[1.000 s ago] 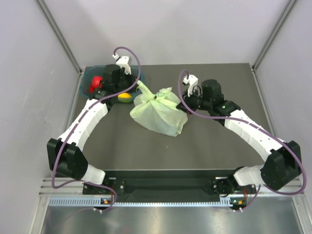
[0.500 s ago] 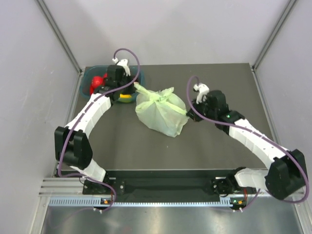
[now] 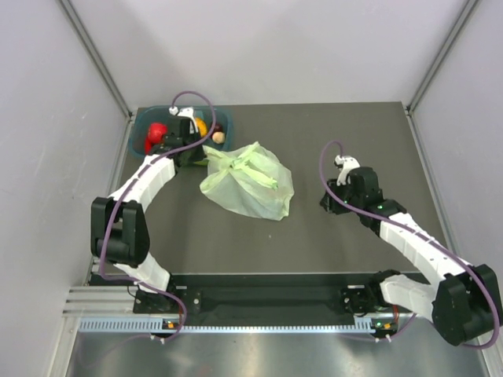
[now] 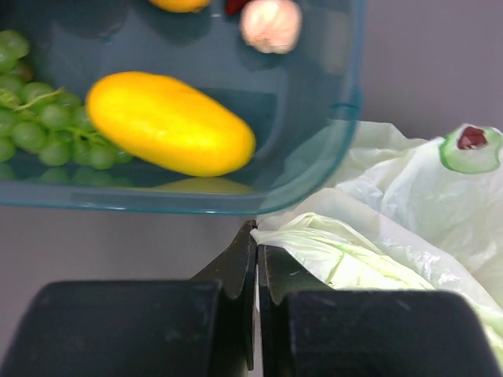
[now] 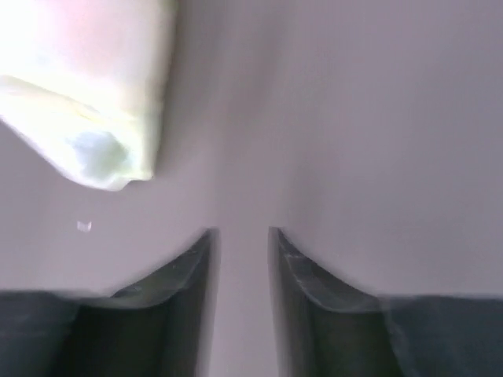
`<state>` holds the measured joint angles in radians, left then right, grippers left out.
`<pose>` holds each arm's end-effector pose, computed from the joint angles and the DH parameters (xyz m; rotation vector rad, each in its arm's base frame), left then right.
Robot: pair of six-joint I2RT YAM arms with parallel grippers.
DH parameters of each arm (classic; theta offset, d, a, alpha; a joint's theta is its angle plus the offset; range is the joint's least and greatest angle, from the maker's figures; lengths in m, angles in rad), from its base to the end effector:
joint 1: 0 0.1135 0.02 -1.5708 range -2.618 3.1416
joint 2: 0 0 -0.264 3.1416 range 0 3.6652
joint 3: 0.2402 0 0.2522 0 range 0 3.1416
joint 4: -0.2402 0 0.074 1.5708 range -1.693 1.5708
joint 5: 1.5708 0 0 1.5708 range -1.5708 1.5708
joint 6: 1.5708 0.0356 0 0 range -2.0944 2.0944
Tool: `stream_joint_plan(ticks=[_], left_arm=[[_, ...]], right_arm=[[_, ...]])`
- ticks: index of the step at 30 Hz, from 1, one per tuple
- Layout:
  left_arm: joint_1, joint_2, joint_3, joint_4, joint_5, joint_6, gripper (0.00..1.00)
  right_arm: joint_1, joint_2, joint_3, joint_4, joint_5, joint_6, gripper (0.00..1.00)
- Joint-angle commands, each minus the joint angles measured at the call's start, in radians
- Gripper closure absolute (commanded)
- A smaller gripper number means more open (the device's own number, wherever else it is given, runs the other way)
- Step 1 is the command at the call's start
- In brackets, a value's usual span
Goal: Place the fake fruits into the plastic bag and tie a complex knot
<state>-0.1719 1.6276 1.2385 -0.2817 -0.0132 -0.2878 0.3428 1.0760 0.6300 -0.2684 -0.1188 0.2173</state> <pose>0.3649 -0.0629 0.2715 -0.1376 2.2477 -0.2334 0.2097 0.0793 0.2227 -0.2079 2.3067 0.4244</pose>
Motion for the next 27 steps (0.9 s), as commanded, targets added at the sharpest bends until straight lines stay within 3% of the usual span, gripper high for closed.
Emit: stream_joint_plan(ticks=[1, 6, 9, 16, 27], left_arm=[[-0.018, -0.038, 0.021, 0.068, 0.051, 0.024, 1.0], [-0.034, -0.044, 0.021, 0.067, 0.062, 0.026, 1.0], [-0.043, -0.046, 0.022, 0.064, 0.058, 0.029, 1.0], [-0.048, -0.051, 0.039, 0.05, 0.053, 0.033, 1.0], [-0.051, -0.066, 0.064, 0.024, 0.048, 0.044, 1.0]], right_arm=[[0.004, -0.033, 0.091, 0.142, -0.179, -0.047, 0.52], [0.09, 0.025, 0.209, 0.176, -0.254, -0.146, 0.25], [0.168, 0.077, 0.307, 0.137, -0.214, -0.2, 0.2], [0.3, 0.269, 0.494, 0.052, -0.078, -0.294, 0.19], [0.386, 0.409, 0.554, 0.015, 0.033, -0.346, 0.22]])
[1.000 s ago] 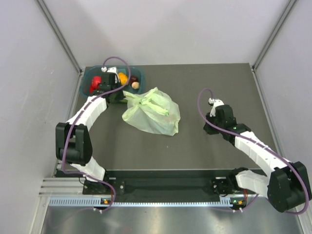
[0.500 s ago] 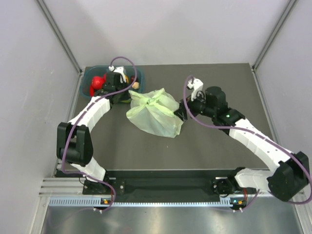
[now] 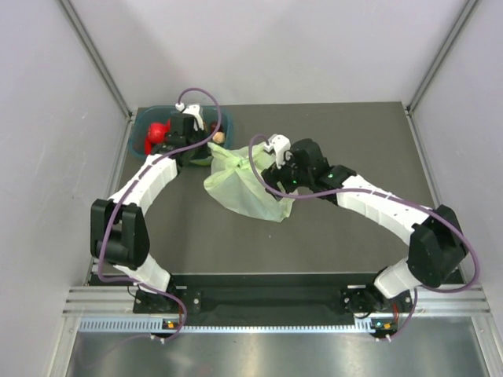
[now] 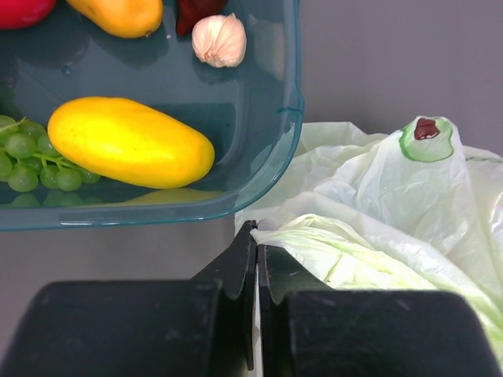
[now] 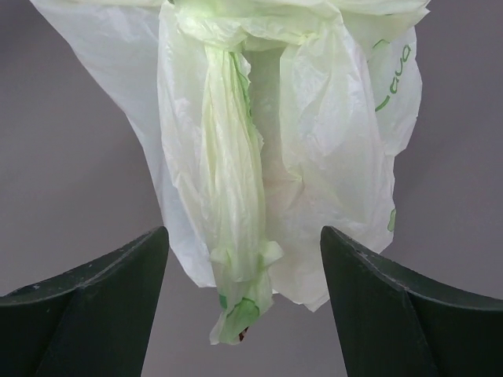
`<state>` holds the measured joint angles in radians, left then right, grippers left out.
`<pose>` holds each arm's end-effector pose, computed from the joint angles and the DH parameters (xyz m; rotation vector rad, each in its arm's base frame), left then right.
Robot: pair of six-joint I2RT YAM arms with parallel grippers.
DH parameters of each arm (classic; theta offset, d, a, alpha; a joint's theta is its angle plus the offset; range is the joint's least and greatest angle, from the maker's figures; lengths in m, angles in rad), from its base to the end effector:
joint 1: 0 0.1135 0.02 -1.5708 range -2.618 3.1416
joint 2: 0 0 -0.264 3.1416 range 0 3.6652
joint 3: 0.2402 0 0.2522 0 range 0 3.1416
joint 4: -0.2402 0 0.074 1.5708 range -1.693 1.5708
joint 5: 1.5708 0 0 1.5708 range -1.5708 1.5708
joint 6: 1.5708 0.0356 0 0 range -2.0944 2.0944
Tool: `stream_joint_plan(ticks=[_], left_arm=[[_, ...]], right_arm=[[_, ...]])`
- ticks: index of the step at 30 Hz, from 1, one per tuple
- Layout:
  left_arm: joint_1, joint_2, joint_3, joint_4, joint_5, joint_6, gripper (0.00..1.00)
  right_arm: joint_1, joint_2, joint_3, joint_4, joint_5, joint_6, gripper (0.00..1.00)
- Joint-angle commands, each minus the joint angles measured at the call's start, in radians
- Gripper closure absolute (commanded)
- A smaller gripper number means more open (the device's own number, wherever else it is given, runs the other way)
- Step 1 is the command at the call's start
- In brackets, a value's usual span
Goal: Place the fake fruits into the plastic bag and tie a complex knot
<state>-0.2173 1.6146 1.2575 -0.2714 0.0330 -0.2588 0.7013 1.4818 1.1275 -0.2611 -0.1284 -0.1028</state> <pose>0.3617 -0.0811 0.2834 -0.0273 2.2152 -0.3016 0.2540 0.2205 0.2846 -0.9365 2.0138 0.4751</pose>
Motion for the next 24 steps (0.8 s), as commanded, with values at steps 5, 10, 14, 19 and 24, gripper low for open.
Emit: stream_joint_plan(ticks=[5, 10, 14, 19, 24], left_arm=[[-0.008, -0.055, 0.048, 0.012, 0.004, 0.013, 1.0], [-0.01, -0.05, 0.056, 0.006, -0.002, 0.012, 1.0], [-0.01, -0.029, 0.094, -0.026, -0.057, 0.016, 1.0], [-0.008, -0.019, 0.108, -0.045, -0.134, 0.018, 1.0], [-0.007, -0.004, 0.053, -0.042, -0.168, 0.004, 1.0]], right_arm=[[0.059, 0.043, 0.095, -0.018, 0.096, -0.035, 0.42], [0.072, 0.086, 0.143, -0.078, 0.122, -0.038, 0.98], [0.073, 0.061, 0.118, -0.115, 0.2, -0.005, 1.0], [0.081, 0.046, 0.107, -0.257, 0.347, 0.086, 1.0], [0.083, 0.011, -0.021, -0.264, 0.47, 0.172, 1.0]])
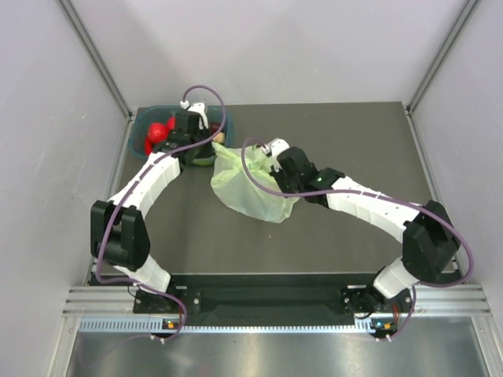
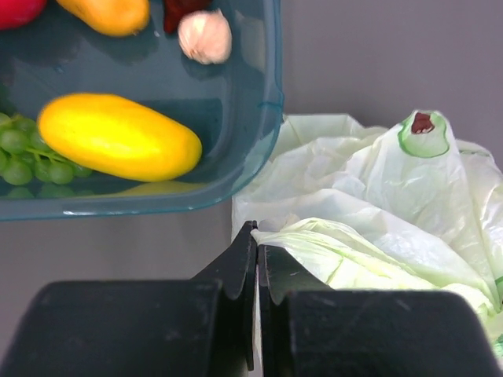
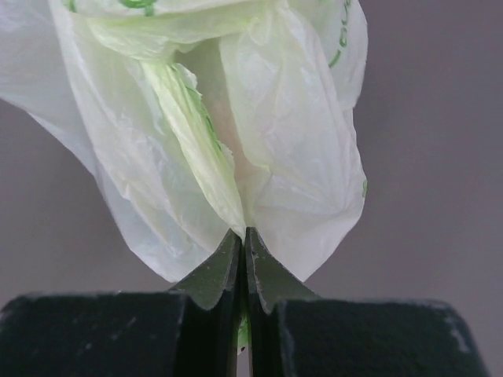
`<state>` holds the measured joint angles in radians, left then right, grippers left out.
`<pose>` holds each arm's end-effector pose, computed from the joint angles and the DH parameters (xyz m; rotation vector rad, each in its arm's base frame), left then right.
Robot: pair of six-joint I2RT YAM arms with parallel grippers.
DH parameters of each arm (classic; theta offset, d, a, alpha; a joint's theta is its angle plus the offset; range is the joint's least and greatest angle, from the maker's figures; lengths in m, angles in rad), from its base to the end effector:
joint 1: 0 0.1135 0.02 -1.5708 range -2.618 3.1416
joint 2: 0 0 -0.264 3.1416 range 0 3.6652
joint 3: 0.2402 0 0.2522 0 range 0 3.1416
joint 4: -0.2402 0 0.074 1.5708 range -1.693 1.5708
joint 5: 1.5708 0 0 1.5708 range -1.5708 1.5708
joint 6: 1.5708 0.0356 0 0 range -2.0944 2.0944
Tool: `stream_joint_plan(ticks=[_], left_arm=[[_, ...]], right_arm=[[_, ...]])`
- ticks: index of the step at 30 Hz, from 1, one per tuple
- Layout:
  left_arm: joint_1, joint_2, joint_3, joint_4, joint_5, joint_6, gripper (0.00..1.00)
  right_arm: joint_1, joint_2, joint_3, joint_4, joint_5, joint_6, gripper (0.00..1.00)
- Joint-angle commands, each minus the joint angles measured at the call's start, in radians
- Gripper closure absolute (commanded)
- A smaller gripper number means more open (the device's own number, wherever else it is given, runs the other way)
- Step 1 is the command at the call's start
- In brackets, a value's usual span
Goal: Place the fake fruits into the plastic bag and tie a complex knot
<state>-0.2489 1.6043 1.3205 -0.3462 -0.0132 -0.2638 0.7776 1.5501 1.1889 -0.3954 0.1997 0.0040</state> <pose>0.3581 -0.0905 0.3018 -0.0239 2.2139 -0.2713 0.2501 0.2364 0.2723 -0.7798 2.1792 0.1656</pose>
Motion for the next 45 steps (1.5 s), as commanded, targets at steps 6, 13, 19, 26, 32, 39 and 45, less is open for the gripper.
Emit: stream_joint_plan(ticks=[6, 13, 19, 26, 32, 39, 45], left_arm=[[0.028, 0.014, -0.112, 0.084, -0.14, -0.002, 1.0], [0.036, -0.004, -0.096, 0.069, -0.195, 0.012, 1.0], [0.039, -0.052, -0.063, 0.049, -0.171, 0.044, 1.0], [-0.081, -0.096, 0.029, -0.06, -0.165, 0.086, 1.0], [-0.081, -0.153, 0.098, -0.24, -0.169, 0.083, 1.0], [-0.078, -0.198, 0.21, -0.278, -0.056, 0.064, 1.0], [-0.089, -0.127, 0.504, -0.329, 0.047, 0.049, 1.0]], right_arm=[[0.002, -0.108, -0.231, -0.089, 0.231, 0.102, 1.0], [-0.04, -0.146, -0.249, -0.085, 0.322, 0.096, 1.0], [-0.06, -0.185, -0.223, -0.082, 0.302, 0.097, 1.0], [-0.086, -0.191, -0.037, -0.128, -0.075, 0.073, 1.0], [-0.159, -0.234, 0.008, -0.223, -0.321, 0.094, 1.0], [-0.317, -0.309, 0.021, -0.163, -0.569, 0.139, 1.0], [-0.402, -0.269, 0.28, -0.187, -0.727, 0.183, 1.0]])
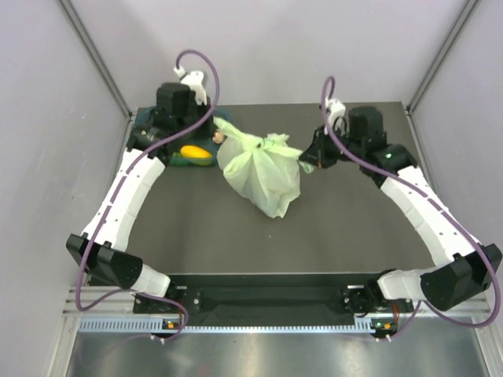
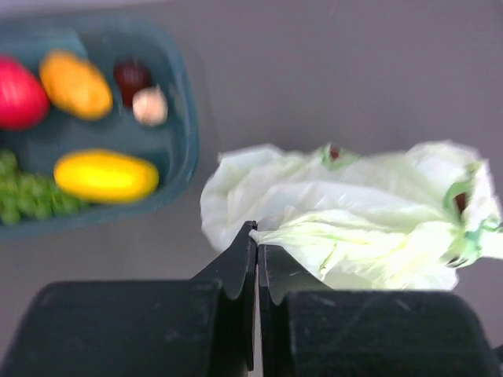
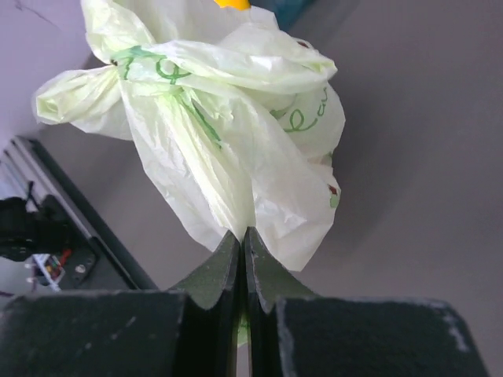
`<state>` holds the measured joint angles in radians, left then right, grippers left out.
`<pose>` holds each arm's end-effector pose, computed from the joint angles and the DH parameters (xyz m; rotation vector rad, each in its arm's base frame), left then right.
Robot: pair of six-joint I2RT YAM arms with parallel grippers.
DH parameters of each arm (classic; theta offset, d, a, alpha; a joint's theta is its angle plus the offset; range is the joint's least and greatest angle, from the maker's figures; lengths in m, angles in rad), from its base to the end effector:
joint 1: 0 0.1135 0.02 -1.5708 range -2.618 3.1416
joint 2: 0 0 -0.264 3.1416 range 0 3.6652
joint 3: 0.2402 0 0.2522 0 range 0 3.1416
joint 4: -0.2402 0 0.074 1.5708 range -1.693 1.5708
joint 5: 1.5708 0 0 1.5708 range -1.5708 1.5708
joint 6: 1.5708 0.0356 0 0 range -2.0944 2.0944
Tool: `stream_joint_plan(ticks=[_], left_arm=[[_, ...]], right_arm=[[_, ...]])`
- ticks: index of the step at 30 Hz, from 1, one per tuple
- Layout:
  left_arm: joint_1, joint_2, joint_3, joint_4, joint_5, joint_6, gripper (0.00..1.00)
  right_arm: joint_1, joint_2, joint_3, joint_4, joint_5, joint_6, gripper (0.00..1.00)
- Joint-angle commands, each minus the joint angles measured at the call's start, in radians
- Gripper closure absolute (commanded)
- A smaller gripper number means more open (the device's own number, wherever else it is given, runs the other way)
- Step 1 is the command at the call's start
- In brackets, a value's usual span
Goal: Place the fake fruits into the plastic bag and tie a complex knot
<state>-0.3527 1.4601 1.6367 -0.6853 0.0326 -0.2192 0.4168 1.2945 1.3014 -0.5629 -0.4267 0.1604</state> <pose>0.2972 -0.1106 0.4246 0.1603 2.0957 -0.3811 0.2527 0.1280 0.3730 -0.5337 2.1074 0.7898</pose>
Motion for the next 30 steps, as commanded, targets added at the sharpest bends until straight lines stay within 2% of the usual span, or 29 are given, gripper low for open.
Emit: stream_joint_plan(ticks=[1, 3, 5, 7, 10, 11, 12, 14, 17, 21, 30], left_arm=[[0.015, 0.037, 0.243, -0.034, 0.01, 0.006, 1.0], [0.015, 0.095, 0.386, -0.068, 0.027, 0.006, 1.0], [0.015, 0.13, 0.463, -0.092, 0.055, -0.002, 1.0], [0.015, 0.132, 0.459, -0.082, 0.056, -0.008, 1.0], [0.017, 0.103, 0.335, -0.036, 0.036, -0.011, 1.0], [0.02, 0.082, 0.245, 0.01, 0.027, -0.015, 1.0], [0.024, 0.071, 0.197, 0.039, 0.029, -0.028, 1.0], [0.052, 0.053, 0.071, 0.126, 0.047, -0.045, 1.0], [0.089, 0.058, -0.035, 0.19, 0.059, -0.071, 1.0], [0.104, 0.068, -0.106, 0.265, 0.035, -0.08, 1.0], [0.107, 0.103, -0.11, 0.28, -0.002, -0.074, 1.0]], right_arm=[[-0.061, 0.009, 0.265, -0.035, -0.103, 0.028, 1.0], [-0.081, 0.035, 0.347, -0.049, -0.125, 0.048, 1.0], [-0.101, 0.052, 0.435, -0.063, -0.153, 0.064, 1.0], [-0.11, 0.065, 0.446, -0.065, -0.152, 0.067, 1.0], [-0.131, 0.043, 0.325, -0.013, -0.153, 0.088, 1.0], [-0.145, 0.029, 0.279, 0.016, -0.168, 0.099, 1.0], [-0.16, 0.007, 0.186, 0.081, -0.175, 0.114, 1.0], [-0.211, -0.009, 0.115, 0.124, -0.188, 0.142, 1.0], [-0.28, -0.017, 0.02, 0.167, -0.166, 0.156, 1.0], [-0.332, -0.009, -0.049, 0.173, -0.126, 0.131, 1.0], [-0.363, 0.014, -0.057, 0.184, -0.04, 0.116, 1.0]])
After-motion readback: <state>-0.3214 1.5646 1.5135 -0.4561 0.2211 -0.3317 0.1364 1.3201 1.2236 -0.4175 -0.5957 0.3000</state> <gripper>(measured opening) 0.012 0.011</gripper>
